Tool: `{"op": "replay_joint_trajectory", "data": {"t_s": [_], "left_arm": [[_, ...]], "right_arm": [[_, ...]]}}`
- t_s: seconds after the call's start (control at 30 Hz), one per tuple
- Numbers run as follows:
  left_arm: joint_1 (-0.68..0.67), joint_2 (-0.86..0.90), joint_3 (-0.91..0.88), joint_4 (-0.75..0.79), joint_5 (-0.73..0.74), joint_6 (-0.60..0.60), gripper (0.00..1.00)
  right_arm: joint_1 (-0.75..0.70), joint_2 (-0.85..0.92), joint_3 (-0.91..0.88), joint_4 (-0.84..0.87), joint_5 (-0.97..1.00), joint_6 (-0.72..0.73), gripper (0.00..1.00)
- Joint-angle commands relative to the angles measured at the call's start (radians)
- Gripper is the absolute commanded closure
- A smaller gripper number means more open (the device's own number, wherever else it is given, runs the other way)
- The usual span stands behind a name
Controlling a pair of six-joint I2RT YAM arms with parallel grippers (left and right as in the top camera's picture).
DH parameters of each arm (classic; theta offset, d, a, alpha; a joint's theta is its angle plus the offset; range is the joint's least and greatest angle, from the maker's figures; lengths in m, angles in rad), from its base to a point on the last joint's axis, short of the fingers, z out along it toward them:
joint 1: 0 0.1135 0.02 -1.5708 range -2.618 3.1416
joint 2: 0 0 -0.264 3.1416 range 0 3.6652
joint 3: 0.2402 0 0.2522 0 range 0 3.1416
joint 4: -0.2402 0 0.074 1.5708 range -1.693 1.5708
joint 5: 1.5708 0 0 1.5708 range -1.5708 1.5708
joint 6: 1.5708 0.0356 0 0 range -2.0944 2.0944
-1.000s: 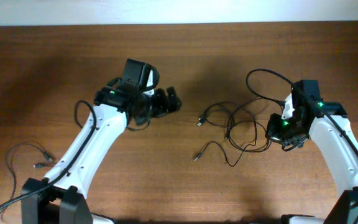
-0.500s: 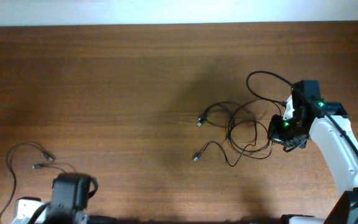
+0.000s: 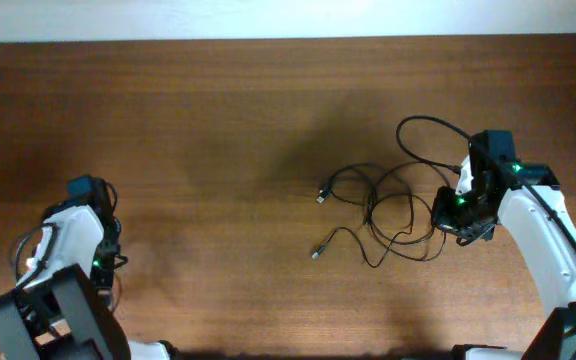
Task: Untangle cables
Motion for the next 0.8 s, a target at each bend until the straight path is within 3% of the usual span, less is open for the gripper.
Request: {"op": "replay_joint_trajectory", "data": {"t_s": [0.0,0.03,0.07,0.1,0.17,0.27,0.43,0.5,0.57,0.67,0.73,0.77], "left_arm": [[0.047,0.082,-0.002,0.104,0.051,0.110,0.00],[0.050,0.119,-0.002,0.137,0.061,0.110,0.12],[0.050,0.152,-0.002,0.166,0.062,0.110,0.41],[0.050,0.161,-0.002,0.174,0.063,0.109,0.49],[0.050,0.164,0.000,0.245,0.130,0.111,1.00],[0.050,0.164,0.119,0.277,0.297,0.202,1.00],[0.084,0.164,0.659,0.039,0.373,0.204,1.00],[0.192,0.164,0.825,0.006,0.376,0.203,1.00],[0.308,0.163,0.879,-0.001,0.398,0.202,1.00],[0.426,0.163,0.882,0.006,0.619,-0.057,1.00],[0.403,0.165,0.882,0.056,0.645,-0.319,1.00],[0.365,0.175,0.882,0.159,0.642,-0.327,1.00]], "right_arm": [[-0.003,-0.006,0.008,0.000,0.009,-0.003,0.90],[-0.003,-0.006,0.008,-0.002,0.009,-0.003,0.91],[-0.003,-0.006,0.008,-0.005,0.009,-0.003,0.91],[-0.003,-0.006,0.008,-0.005,0.009,-0.003,0.90],[-0.003,-0.006,0.008,-0.005,0.009,-0.003,0.90],[-0.003,-0.006,0.008,-0.006,0.008,-0.002,0.91],[-0.003,-0.006,0.008,-0.013,-0.003,-0.002,0.91],[-0.003,-0.006,0.008,-0.022,-0.002,-0.002,0.90],[-0.003,-0.006,0.008,-0.021,-0.002,-0.002,0.90],[-0.003,-0.006,0.008,-0.021,-0.002,-0.002,0.90],[-0.003,-0.006,0.008,-0.021,-0.002,-0.002,0.91],[-0.003,-0.006,0.008,-0.013,-0.002,-0.002,0.90]]}}
